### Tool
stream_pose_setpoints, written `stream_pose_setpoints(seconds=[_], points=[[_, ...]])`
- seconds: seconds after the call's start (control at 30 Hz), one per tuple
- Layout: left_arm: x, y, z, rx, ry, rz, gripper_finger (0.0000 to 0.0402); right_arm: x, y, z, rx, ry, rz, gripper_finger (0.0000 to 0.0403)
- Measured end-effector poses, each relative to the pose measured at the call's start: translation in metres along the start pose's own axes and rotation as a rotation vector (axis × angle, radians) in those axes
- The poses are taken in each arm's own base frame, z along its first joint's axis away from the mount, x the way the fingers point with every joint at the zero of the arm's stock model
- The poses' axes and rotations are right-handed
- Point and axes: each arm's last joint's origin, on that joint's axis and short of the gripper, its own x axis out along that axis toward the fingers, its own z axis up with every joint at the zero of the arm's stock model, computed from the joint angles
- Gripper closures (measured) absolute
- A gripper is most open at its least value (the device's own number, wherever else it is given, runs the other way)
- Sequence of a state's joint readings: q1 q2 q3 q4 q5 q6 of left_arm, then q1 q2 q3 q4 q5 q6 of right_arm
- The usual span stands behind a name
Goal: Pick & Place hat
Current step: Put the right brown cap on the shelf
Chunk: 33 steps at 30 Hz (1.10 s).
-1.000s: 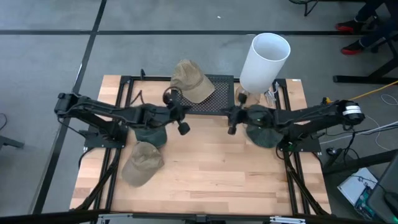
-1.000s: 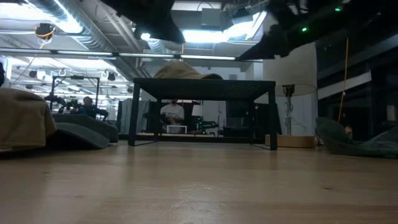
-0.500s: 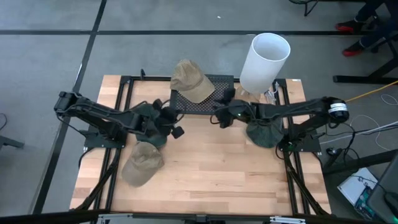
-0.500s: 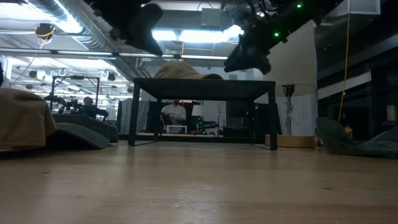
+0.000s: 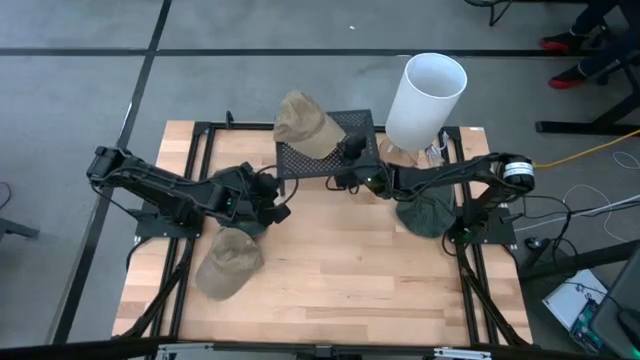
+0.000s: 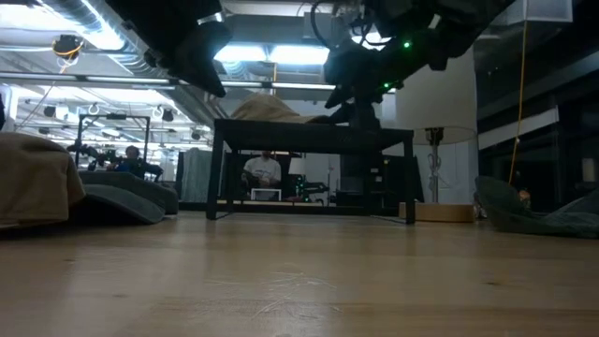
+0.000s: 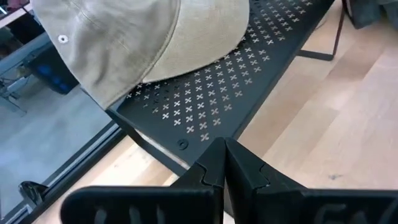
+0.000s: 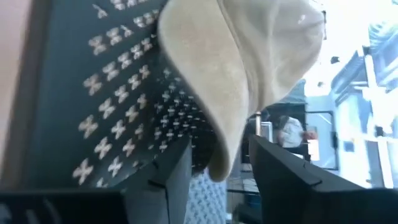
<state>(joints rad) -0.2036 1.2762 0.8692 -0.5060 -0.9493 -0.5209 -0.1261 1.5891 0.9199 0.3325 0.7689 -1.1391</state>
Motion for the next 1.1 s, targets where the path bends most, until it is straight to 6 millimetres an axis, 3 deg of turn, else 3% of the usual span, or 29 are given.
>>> stream_pose_setpoints(seconds=[0.3,1.1], points=[[0.000,0.000,0.000,0.021,0.000,0.000,0.0400,0.004,-0.007,-0.001,0.013,-0.015,-0.047,0.0267],[0.000,0.000,0.000,0.025,0.004,-0.006,0.0398,0.016,-0.010,-0.015,-0.023,0.012,-0.023,0.0269]])
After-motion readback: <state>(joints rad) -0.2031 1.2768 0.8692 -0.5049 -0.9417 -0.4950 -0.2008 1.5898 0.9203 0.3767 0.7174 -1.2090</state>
